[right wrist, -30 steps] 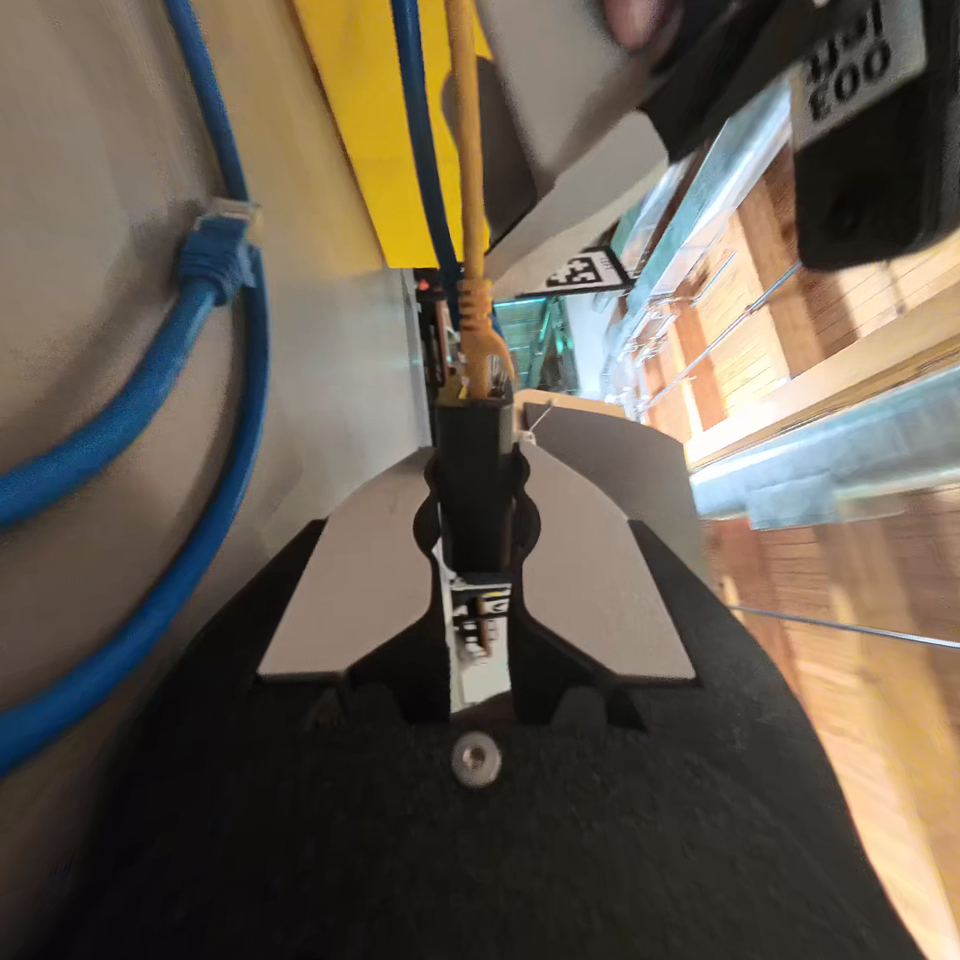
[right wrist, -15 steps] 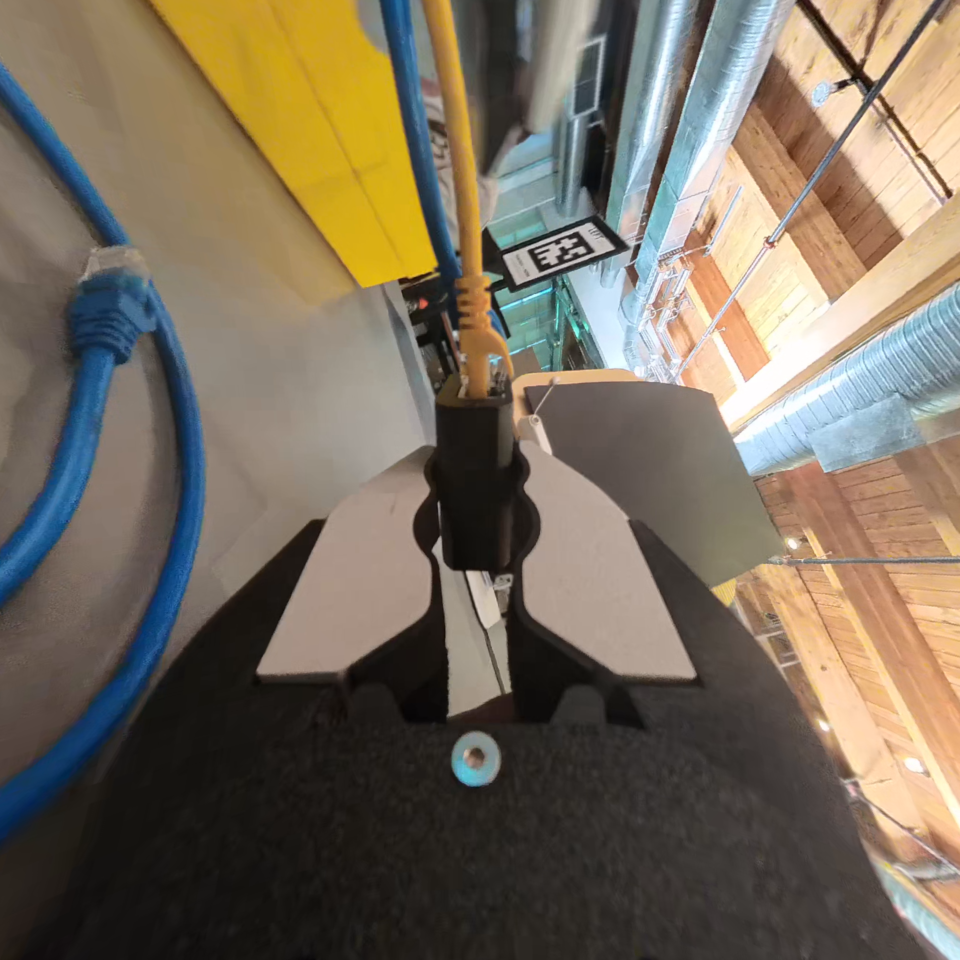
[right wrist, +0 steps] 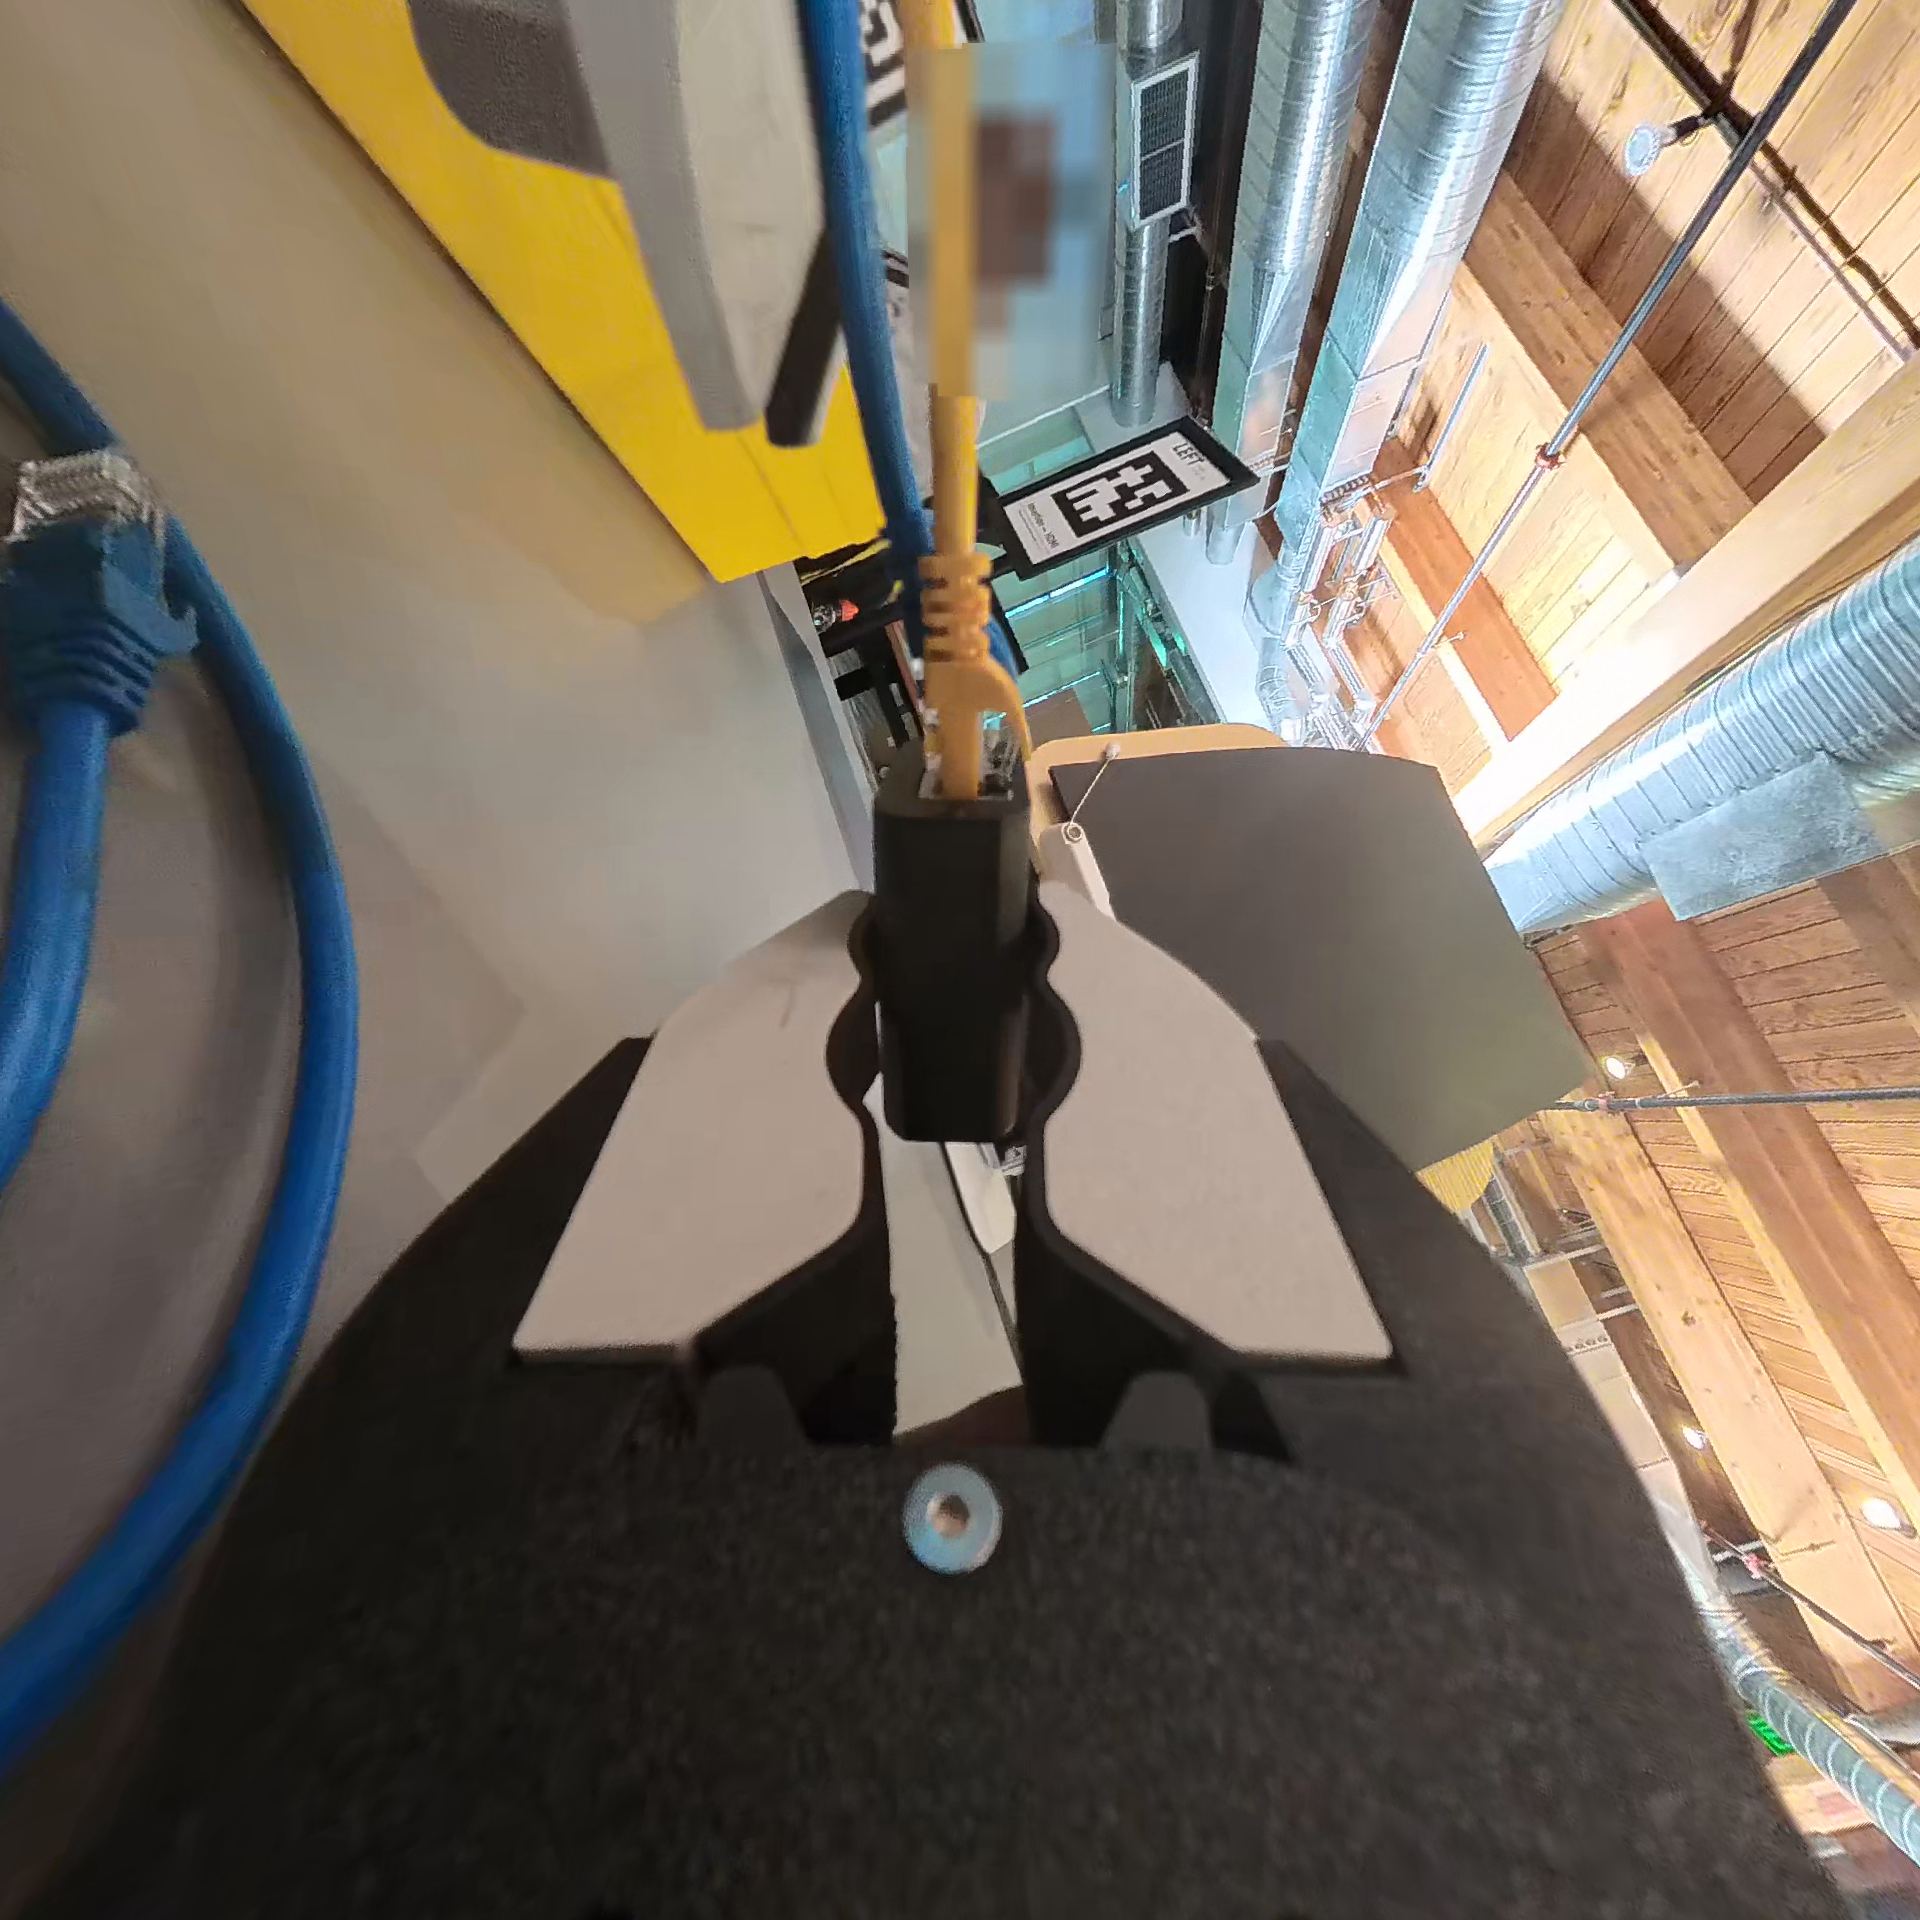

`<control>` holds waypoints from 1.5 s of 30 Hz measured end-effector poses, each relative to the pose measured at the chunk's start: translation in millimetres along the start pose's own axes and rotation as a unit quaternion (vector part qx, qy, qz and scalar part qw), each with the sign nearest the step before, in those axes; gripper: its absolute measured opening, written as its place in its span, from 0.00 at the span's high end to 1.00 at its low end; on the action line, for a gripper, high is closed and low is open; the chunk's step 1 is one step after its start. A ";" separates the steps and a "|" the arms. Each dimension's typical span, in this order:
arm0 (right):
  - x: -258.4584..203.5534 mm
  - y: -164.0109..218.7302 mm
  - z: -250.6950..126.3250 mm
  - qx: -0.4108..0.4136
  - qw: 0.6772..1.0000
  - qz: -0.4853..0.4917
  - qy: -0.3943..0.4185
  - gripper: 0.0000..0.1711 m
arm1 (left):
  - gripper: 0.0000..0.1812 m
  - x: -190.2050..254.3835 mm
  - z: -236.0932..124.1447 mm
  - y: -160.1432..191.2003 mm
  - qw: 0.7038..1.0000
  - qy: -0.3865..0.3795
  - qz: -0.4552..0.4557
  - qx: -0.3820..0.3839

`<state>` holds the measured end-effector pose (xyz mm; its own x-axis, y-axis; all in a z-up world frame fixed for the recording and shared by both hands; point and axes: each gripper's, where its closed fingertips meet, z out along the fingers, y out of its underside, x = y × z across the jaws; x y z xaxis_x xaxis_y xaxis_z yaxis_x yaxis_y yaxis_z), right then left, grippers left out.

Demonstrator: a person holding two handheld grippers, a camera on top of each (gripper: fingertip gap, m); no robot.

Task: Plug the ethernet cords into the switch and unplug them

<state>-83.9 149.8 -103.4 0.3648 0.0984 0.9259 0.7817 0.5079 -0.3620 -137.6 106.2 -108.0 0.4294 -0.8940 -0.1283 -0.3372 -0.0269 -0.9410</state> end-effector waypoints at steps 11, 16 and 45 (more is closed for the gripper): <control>-3.6 1.8 1.1 -0.004 1.000 0.011 -0.013 0.86 | 0.92 -2.0 1.5 -13.0 0.999 -0.023 0.000 0.046; -8.8 -2.4 -0.8 0.012 0.999 0.027 -0.036 0.86 | 0.92 -6.5 -0.3 -15.9 0.998 -0.033 0.000 0.051; -35.7 2.5 5.5 -0.045 0.992 0.055 -0.107 0.86 | 0.97 15.1 5.5 -5.3 0.999 0.026 0.024 0.016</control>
<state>-97.7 152.2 -136.8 0.3425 0.3327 0.8786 0.7889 0.4060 -0.4613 -124.7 95.3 -106.6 0.3690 -0.9161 -0.1569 -0.3287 0.0293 -0.9440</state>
